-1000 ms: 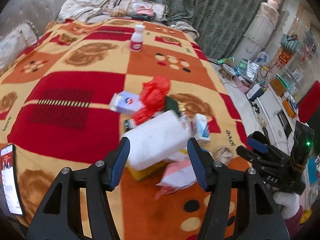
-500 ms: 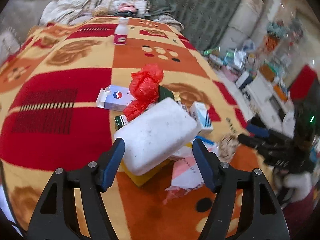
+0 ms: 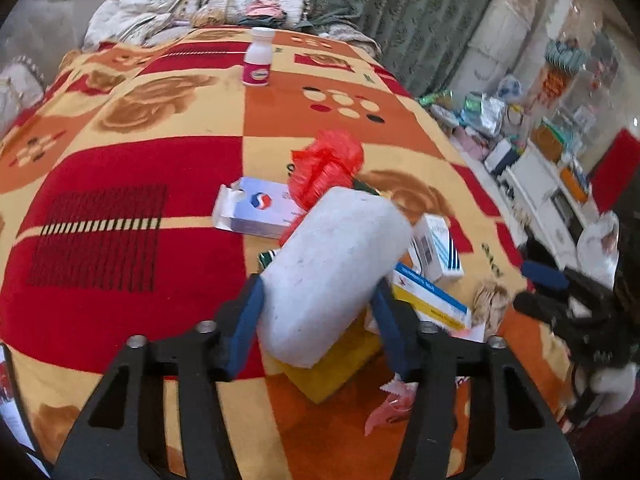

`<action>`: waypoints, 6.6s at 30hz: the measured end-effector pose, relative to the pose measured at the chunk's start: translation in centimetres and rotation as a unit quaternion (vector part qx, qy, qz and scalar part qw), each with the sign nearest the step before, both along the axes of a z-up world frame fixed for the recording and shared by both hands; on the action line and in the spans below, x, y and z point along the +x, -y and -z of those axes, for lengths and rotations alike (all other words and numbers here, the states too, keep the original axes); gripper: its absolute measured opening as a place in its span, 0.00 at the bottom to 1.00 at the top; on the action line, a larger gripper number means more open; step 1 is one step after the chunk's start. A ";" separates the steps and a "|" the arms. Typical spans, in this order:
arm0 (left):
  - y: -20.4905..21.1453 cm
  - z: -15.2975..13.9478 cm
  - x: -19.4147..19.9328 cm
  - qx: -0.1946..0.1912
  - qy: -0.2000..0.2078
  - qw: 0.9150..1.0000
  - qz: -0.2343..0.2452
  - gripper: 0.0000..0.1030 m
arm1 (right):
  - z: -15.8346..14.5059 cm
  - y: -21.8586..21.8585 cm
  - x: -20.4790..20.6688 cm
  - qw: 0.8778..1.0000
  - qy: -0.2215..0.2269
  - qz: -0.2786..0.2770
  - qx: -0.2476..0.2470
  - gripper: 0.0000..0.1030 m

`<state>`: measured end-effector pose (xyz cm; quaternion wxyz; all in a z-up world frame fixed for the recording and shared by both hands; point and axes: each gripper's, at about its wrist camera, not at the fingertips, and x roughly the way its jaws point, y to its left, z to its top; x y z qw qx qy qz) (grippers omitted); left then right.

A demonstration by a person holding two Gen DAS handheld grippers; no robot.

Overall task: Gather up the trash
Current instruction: 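Grasp the white foam block with the left tool while the right tool grasps the pink-white paper packet, then carry the foam block and paper packet to the black bin and release both, then move both open tools back over the remaining items on the bed, then grasp the yellow-green sponge with the left tool while the right tool grasps the white-blue medicine box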

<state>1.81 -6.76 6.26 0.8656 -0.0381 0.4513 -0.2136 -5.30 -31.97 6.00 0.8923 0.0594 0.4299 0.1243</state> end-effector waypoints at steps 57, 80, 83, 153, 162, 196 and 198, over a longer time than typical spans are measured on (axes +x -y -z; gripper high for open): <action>26.6 -4.7 -6.2 -0.039 0.005 0.978 0.205 0.31 | -3.6 18.5 -9.7 0.983 0.076 0.168 -0.012 0.23; 36.2 -1.8 -7.6 -0.091 -0.052 0.959 0.262 0.52 | -0.2 26.4 -11.8 0.958 0.035 0.283 -0.026 0.48; 35.8 -1.9 -7.5 -0.081 -0.050 0.961 0.259 0.52 | 0.1 26.2 -11.7 0.958 0.032 0.283 -0.026 0.48; -1.4 3.5 1.6 0.001 -0.065 0.998 -0.015 0.52 | 3.8 -5.9 3.1 0.990 -0.038 -0.134 0.023 0.48; 1.7 3.1 -2.8 -0.005 -0.081 0.994 0.074 0.52 | 1.0 -3.2 1.4 0.995 -0.010 -0.096 0.033 0.46; 6.4 3.0 -2.5 0.119 -0.001 0.985 0.128 0.71 | 3.5 -3.3 -0.4 0.994 -0.067 -0.089 -0.020 0.44; 7.0 3.4 -2.3 0.142 0.006 0.982 0.125 0.71 | 3.8 -3.3 -0.4 0.993 -0.071 -0.087 -0.021 0.44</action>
